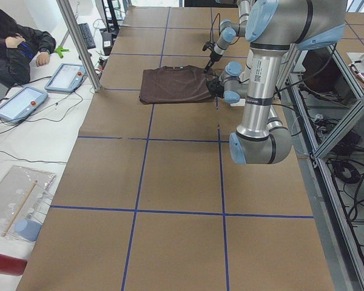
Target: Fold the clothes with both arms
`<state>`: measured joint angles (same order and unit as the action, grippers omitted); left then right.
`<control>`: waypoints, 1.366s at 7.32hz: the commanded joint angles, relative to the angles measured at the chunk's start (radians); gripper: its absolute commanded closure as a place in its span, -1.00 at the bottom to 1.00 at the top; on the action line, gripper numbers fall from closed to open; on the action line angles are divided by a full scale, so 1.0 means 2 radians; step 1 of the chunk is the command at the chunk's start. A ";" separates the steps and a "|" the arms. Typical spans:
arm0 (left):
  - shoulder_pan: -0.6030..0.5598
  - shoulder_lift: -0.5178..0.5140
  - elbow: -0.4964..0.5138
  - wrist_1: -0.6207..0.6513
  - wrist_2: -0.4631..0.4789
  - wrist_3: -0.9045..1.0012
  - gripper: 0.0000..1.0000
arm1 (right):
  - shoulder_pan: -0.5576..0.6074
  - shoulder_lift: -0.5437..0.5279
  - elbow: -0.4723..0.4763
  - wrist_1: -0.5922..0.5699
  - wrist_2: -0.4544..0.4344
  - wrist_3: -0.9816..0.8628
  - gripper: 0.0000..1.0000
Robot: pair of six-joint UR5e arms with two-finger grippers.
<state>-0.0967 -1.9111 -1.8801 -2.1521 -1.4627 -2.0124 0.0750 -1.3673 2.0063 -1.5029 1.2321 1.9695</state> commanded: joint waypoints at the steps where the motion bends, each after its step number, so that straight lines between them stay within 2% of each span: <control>1: 0.000 0.000 0.000 0.000 0.000 0.001 1.00 | 0.002 0.000 0.009 0.000 0.000 -0.001 1.00; 5: -0.002 0.000 -0.006 0.001 0.000 0.003 1.00 | 0.001 0.000 0.012 0.000 0.001 -0.001 1.00; 6: -0.008 0.007 -0.033 0.011 -0.006 0.011 1.00 | 0.002 0.003 0.021 -0.001 0.001 -0.004 1.00; 7: -0.011 0.017 -0.085 0.050 -0.007 0.052 1.00 | 0.005 0.003 0.053 -0.006 0.004 -0.005 1.00; 8: -0.011 0.023 -0.143 0.105 -0.030 0.054 1.00 | 0.005 0.003 0.084 -0.019 0.004 -0.005 1.00; 9: -0.012 0.023 -0.207 0.168 -0.043 0.054 1.00 | -0.005 0.004 0.139 -0.062 0.005 -0.004 1.00; 10: -0.012 0.018 -0.276 0.245 -0.044 0.048 1.00 | -0.030 0.003 0.213 -0.121 0.006 0.001 1.00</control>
<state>-0.1190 -1.8702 -2.2688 -1.8359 -1.5353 -1.9109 0.0591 -1.3601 2.2743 -1.6237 1.2420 1.9635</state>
